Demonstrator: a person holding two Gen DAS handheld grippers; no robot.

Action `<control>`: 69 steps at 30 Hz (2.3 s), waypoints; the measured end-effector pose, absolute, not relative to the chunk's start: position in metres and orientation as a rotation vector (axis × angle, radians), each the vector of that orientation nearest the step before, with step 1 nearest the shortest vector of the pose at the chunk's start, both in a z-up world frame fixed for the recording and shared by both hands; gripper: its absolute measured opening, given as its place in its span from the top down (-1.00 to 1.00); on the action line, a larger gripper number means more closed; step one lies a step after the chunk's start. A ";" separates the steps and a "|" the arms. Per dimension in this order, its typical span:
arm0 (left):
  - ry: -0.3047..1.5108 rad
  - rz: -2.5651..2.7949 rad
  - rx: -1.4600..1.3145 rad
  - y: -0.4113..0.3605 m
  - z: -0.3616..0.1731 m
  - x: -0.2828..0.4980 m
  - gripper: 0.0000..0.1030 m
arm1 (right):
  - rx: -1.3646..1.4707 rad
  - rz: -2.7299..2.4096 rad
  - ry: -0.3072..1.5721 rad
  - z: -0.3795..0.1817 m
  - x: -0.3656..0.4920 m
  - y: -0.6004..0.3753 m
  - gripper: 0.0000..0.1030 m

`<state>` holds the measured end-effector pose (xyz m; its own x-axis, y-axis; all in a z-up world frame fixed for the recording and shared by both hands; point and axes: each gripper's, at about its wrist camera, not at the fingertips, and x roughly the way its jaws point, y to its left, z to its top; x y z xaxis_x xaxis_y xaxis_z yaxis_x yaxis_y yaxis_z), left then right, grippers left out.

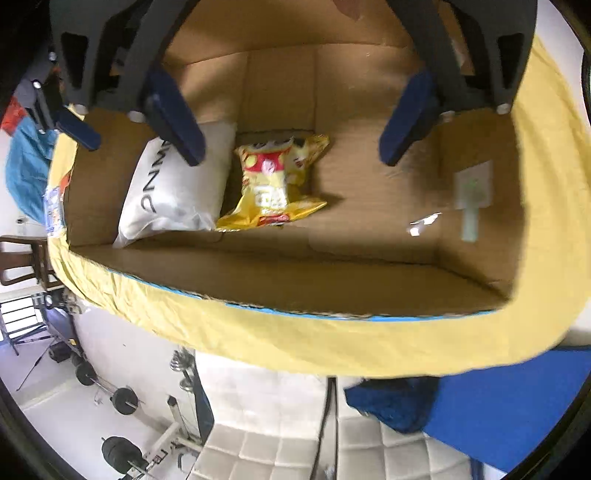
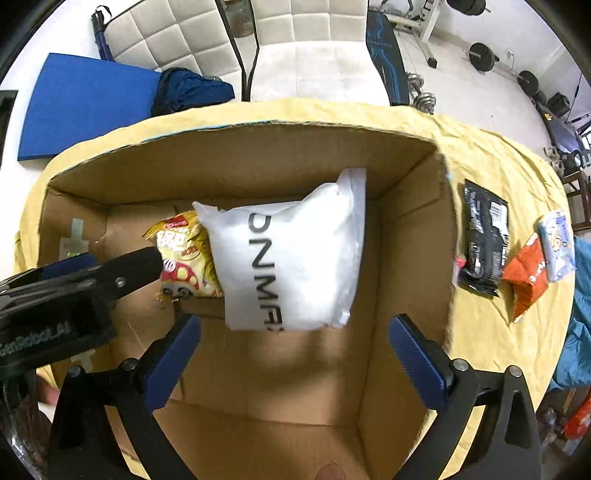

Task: Organize snacks
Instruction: 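Open both tools to release the bags and lift away from the box, then grasp the black pack with the left tool while the right grasps the blue tissue pack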

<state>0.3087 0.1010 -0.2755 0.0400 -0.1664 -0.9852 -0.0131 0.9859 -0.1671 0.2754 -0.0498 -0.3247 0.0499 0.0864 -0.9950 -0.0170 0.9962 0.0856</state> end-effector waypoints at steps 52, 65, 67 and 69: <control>1.419 -0.289 0.132 -0.210 -0.238 0.300 -0.94 | 0.232 -0.055 1.414 -0.266 0.217 -0.439 -1.00; 1.709 -0.178 0.059 -0.237 -0.385 0.396 -0.93 | 0.011 0.025 1.590 -0.404 0.344 -0.453 -1.00; 1.728 -0.176 0.070 -0.240 -0.398 0.402 -0.93 | 0.006 0.043 1.616 -0.418 0.350 -0.452 -1.00; 1.751 -0.167 0.103 -0.245 -0.410 0.404 -0.93 | 0.035 0.037 1.637 -0.430 0.354 -0.455 -0.90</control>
